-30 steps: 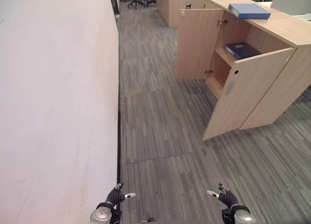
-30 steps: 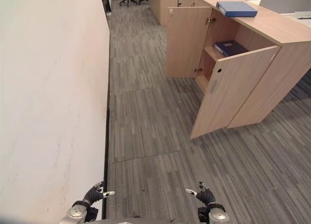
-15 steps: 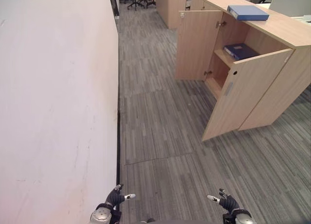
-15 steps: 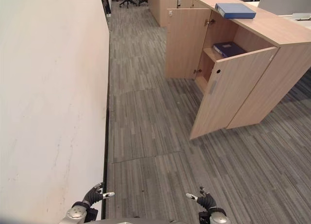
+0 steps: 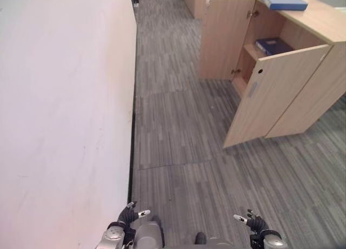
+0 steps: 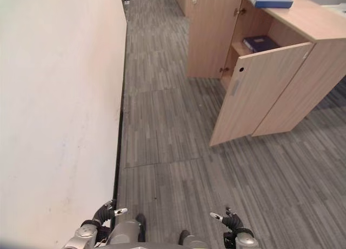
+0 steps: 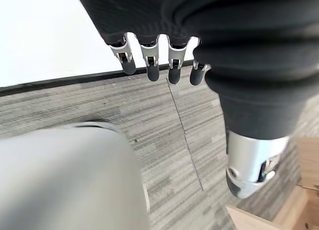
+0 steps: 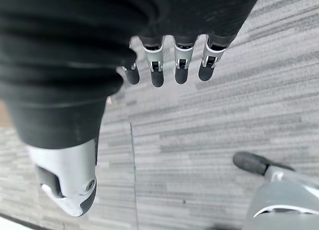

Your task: Put the empty folder in the office cabinet

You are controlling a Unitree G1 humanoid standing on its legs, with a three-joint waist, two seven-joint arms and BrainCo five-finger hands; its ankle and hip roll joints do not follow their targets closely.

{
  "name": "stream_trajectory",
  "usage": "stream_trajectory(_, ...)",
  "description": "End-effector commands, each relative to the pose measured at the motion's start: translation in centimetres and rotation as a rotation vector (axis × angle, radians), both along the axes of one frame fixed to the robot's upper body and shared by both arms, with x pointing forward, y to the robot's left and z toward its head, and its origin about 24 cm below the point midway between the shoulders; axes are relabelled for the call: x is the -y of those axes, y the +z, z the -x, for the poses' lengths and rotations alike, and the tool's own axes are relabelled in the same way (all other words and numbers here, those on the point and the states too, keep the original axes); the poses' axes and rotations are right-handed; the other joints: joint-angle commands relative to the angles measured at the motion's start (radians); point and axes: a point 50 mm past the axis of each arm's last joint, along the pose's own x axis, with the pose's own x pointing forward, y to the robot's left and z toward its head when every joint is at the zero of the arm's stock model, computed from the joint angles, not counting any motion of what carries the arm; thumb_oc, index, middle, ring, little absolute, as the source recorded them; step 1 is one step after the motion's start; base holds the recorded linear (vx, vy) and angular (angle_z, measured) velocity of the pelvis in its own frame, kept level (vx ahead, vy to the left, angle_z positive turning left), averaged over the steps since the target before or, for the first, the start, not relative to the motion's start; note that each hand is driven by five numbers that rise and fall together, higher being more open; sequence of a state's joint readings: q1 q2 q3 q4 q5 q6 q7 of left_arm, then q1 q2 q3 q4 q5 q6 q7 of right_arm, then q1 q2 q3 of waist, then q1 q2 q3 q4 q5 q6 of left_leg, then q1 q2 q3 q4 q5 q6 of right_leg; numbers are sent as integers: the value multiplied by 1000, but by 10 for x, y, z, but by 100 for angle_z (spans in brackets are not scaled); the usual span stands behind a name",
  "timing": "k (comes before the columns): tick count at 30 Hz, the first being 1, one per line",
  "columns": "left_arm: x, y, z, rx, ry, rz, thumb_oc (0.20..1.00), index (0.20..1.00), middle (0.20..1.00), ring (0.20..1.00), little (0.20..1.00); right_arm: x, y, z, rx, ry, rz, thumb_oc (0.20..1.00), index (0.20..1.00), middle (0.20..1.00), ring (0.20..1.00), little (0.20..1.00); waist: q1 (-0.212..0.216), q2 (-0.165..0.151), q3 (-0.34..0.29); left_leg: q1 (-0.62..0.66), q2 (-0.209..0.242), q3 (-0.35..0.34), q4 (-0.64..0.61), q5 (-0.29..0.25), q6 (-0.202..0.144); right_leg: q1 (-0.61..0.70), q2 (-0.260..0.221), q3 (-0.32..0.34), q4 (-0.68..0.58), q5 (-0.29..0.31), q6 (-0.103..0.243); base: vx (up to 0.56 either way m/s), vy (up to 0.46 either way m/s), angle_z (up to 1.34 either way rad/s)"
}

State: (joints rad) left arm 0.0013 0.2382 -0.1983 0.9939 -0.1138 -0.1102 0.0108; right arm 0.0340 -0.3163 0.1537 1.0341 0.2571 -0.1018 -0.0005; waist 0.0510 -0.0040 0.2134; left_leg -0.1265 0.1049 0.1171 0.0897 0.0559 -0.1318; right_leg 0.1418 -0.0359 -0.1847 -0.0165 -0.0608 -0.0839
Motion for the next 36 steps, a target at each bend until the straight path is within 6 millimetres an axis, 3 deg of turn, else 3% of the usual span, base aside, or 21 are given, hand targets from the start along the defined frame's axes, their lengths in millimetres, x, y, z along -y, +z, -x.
stream_trajectory(1, -11, 15, -24, 101, 41, -6, 1000, 1000, 1000, 1000, 1000, 13, 13, -20, 91, -31, 21, 1000, 1000, 1000, 1000, 1000, 44, 17, -5, -145, 32, -55, -15, 97, 17, 103, 16, 79, 122, -194, 119, 313, 52, -3)
stream_trajectory(5, -21, 15, -24, 98, 85, -33, 1000, 1000, 1000, 1000, 1000, 10, 14, -27, 103, -37, 18, 1000, 1000, 1000, 1000, 1000, 68, 14, 15, -208, 99, -92, -90, 124, 1, 136, 22, 144, 191, -276, 117, 323, 97, -42)
stream_trajectory(6, -22, 15, -24, 98, 86, -34, 1000, 1000, 1000, 1000, 1000, 10, 14, -27, 103, -37, 18, 1000, 1000, 1000, 1000, 1000, 68, 12, 16, -205, 97, -90, -92, 124, 1, 136, 19, 145, 195, -280, 117, 273, 105, -56)
stream_trajectory(8, -28, 12, -16, 72, 136, -44, 1000, 1000, 1000, 1000, 1000, 9, 10, -21, 69, -36, 18, 1000, 1000, 1000, 1000, 1000, 98, 1, 0, -242, 171, -96, -111, 152, -19, 223, -11, 207, 172, -330, 139, 570, 275, -63)
stream_trajectory(12, -32, 7, -6, 40, 156, -51, 1000, 1000, 1000, 1000, 1000, 6, 7, -15, 51, -36, 5, 1000, 1000, 1000, 1000, 1000, 107, -5, -35, -229, 178, -65, -113, 160, -24, 254, -40, 213, 151, -327, 164, 381, 248, -64)
stream_trajectory(13, -33, 6, -4, 28, 149, -59, 1000, 1000, 1000, 1000, 1000, 3, 4, -10, 44, -39, -10, 1000, 1000, 1000, 1000, 1000, 107, -13, -62, -239, 175, -38, -81, 205, -31, 261, -67, 213, 153, -314, 183, 584, 442, -21)
stream_trajectory(14, -35, 7, -4, 26, 147, -64, 1000, 1000, 1000, 1000, 1000, 1, 2, -8, 33, -39, -15, 1000, 1000, 1000, 1000, 1000, 110, -19, -75, -234, 166, -33, -69, 215, -28, 251, -79, 216, 163, -288, 198, 603, 455, 5)
stream_trajectory(17, -38, 6, -1, 14, 128, -82, 1000, 1000, 1000, 1000, 1000, -5, -1, -8, 15, -27, -26, 1000, 1000, 1000, 1000, 1000, 117, -57, -111, -211, 105, -8, -48, 203, 6, 199, -126, 232, 238, -81, 261, 349, 270, -17)
stream_trajectory(18, -38, 6, -1, 14, 128, -83, 1000, 1000, 1000, 1000, 1000, -5, -1, -7, 15, -27, -26, 1000, 1000, 1000, 1000, 1000, 118, -59, -112, -211, 103, -5, -49, 203, 7, 197, -129, 234, 238, -81, 262, 226, 202, -6)
stream_trajectory(19, -40, 7, -2, 17, 122, -85, 1000, 1000, 1000, 1000, 1000, -6, 0, -11, 22, -18, -27, 1000, 1000, 1000, 1000, 1000, 120, -65, -112, -190, 80, 15, -50, 183, 28, 162, -139, 242, 313, 27, 283, 189, 200, 4)
stream_trajectory(20, -40, 9, -5, 26, 115, -86, 1000, 1000, 1000, 1000, 1000, -6, 2, -16, 36, -16, -24, 1000, 1000, 1000, 1000, 1000, 119, -59, -106, -172, 70, 30, -52, 165, 46, 119, -140, 243, 395, 109, 298, 399, 412, 0)
stream_trajectory(21, -40, 12, -10, 47, 97, -84, 1000, 1000, 1000, 1000, 1000, -7, 6, -26, 69, -7, -24, 1000, 1000, 1000, 1000, 1000, 117, -40, -100, -140, 56, 55, -56, 126, 78, 54, -137, 203, 531, 210, 322, 394, 436, 8)
stream_trajectory(22, -39, 15, -15, 67, 84, -85, 1000, 1000, 1000, 1000, 1000, -6, 9, -32, 89, 1, -19, 1000, 1000, 1000, 1000, 1000, 106, -19, -89, -112, 55, 63, -65, 110, 93, 12, -121, 193, 614, 259, 328, 407, 448, 5)
stream_trajectory(24, -38, 17, -19, 73, 62, -96, 1000, 1000, 1000, 1000, 1000, -7, 13, -39, 114, 10, -13, 1000, 1000, 1000, 1000, 1000, 74, 9, -63, -38, 30, 60, -103, 87, 118, -98, -87, 174, 745, 215, 329, 291, 304, 14)
stream_trajectory(25, -38, 17, -21, 80, 63, -93, 1000, 1000, 1000, 1000, 1000, -7, 13, -38, 114, 5, -13, 1000, 1000, 1000, 1000, 1000, 57, 18, -54, 2, 12, 62, -126, 75, 121, -137, -87, 152, 751, 176, 322, 331, 236, 23)
stream_trajectory(27, -37, 19, -25, 95, 63, -91, 1000, 1000, 1000, 1000, 1000, -4, 12, -36, 113, -10, -11, 1000, 1000, 1000, 1000, 1000, 31, 30, -34, 74, -17, 64, -150, 45, 119, -201, -118, 67, 704, 114, 312, 451, 144, 55)
stream_trajectory(28, -37, 20, -26, 102, 60, -87, 1000, 1000, 1000, 1000, 1000, 0, 12, -33, 106, -21, -2, 1000, 1000, 1000, 1000, 1000, 15, 38, -27, 120, -20, 62, -160, 14, 106, -223, -149, -28, 546, 28, 271, 555, 25, 61)
stream_trajectory(29, -37, 20, -25, 100, 61, -84, 1000, 1000, 1000, 1000, 1000, 2, 12, -31, 98, -26, 3, 1000, 1000, 1000, 1000, 1000, 4, 35, -20, 150, -29, 56, -164, -6, 101, -248, -153, -49, 479, 3, 260, 556, -57, 38)
stream_trajectory(31, -36, 20, -27, 100, 55, -87, 1000, 1000, 1000, 1000, 1000, 6, 10, -27, 79, -58, 8, 1000, 1000, 1000, 1000, 1000, -18, 23, -23, 195, -46, 40, -176, -37, 87, -296, -145, -50, 296, 44, 256, 454, -122, -3)
stream_trajectory(33, -37, 19, -25, 92, 55, -95, 1000, 1000, 1000, 1000, 1000, 8, 6, -19, 47, -85, 8, 1000, 1000, 1000, 1000, 1000, -37, 12, -23, 262, -57, 37, -177, -93, 70, -324, -162, -93, 115, 111, 275, 497, -147, 3)
stream_trajectory(36, -37, 17, -21, 76, 51, -100, 1000, 1000, 1000, 1000, 1000, 9, 4, -15, 30, -92, 11, 1000, 1000, 1000, 1000, 1000, -54, 19, -24, 316, -46, 43, -177, -132, 54, -345, -171, -139, 14, 167, 292, 301, -85, 1)
